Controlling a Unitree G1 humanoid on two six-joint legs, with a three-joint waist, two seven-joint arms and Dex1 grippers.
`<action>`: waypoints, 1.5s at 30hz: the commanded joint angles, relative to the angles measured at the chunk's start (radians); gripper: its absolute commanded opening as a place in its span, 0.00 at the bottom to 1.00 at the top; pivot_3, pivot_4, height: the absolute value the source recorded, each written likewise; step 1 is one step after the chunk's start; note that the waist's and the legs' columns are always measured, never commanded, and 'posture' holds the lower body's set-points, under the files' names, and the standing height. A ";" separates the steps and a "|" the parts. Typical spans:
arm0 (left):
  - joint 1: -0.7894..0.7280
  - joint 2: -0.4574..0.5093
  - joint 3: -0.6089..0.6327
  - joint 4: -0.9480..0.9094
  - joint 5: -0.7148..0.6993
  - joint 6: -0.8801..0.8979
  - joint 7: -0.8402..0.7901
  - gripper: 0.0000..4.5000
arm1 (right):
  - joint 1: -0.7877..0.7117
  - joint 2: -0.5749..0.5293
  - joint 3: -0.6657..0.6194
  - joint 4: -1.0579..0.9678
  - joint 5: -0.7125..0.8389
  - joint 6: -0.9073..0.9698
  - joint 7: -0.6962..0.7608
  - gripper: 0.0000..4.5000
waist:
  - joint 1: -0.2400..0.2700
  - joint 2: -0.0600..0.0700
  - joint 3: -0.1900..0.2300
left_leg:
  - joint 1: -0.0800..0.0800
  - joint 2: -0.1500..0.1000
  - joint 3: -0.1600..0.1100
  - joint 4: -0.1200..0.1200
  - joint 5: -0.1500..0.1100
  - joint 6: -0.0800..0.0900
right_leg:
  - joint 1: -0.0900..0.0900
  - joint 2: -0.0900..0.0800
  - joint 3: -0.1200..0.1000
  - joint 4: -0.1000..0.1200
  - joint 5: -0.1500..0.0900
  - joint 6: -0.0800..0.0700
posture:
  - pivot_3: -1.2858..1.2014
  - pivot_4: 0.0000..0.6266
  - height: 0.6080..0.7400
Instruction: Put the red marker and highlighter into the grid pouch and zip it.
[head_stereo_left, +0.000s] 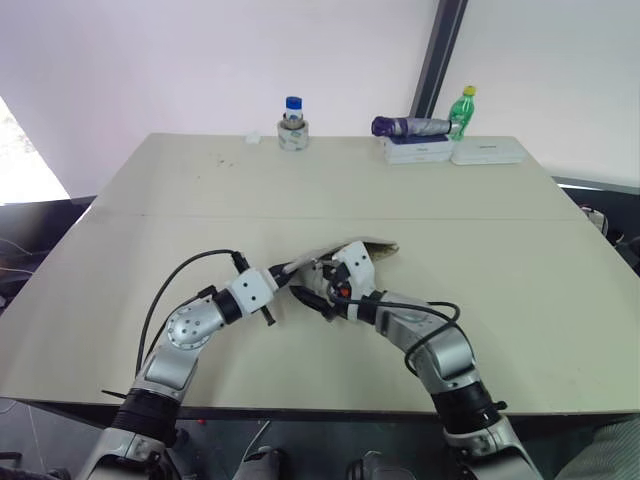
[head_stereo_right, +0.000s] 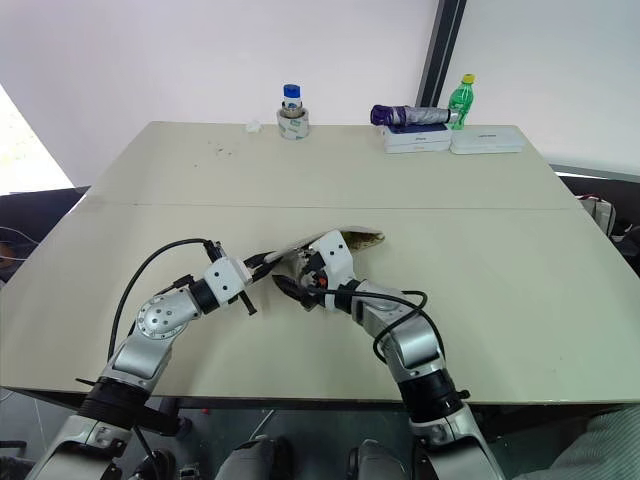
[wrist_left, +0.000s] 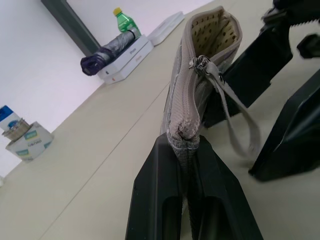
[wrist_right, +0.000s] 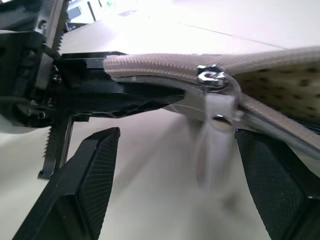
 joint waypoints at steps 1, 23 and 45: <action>-0.006 0.006 0.009 -0.047 0.002 0.000 0.008 0.00 | -0.025 0.016 -0.019 -0.011 0.012 -0.040 -0.004 0.72 | 0.000 0.000 0.000 | 0.000 0.000 0.000 0.000 0.000 0.000 | 0.000 0.000 0.000 0.000 0.000 0.000 | 0.52 0.24 0.98; 0.055 0.171 0.053 0.065 -0.010 -0.150 -0.028 0.00 | 0.028 -0.450 -0.051 0.091 -0.085 -0.170 0.229 0.01 | 0.000 0.000 0.000 | 0.000 0.000 0.000 -0.001 0.000 0.000 | -0.001 -0.001 0.000 -0.001 0.000 0.000 | 0.52 0.24 0.98; 0.216 0.243 0.241 -0.051 -0.379 0.122 -0.238 1.00 | 0.065 -0.609 -0.214 0.157 -0.025 -0.294 0.387 0.99 | -0.001 0.001 0.001 | 0.000 0.000 0.001 -0.001 0.000 0.000 | -0.001 -0.001 0.000 -0.001 0.000 0.000 | 0.52 0.24 0.98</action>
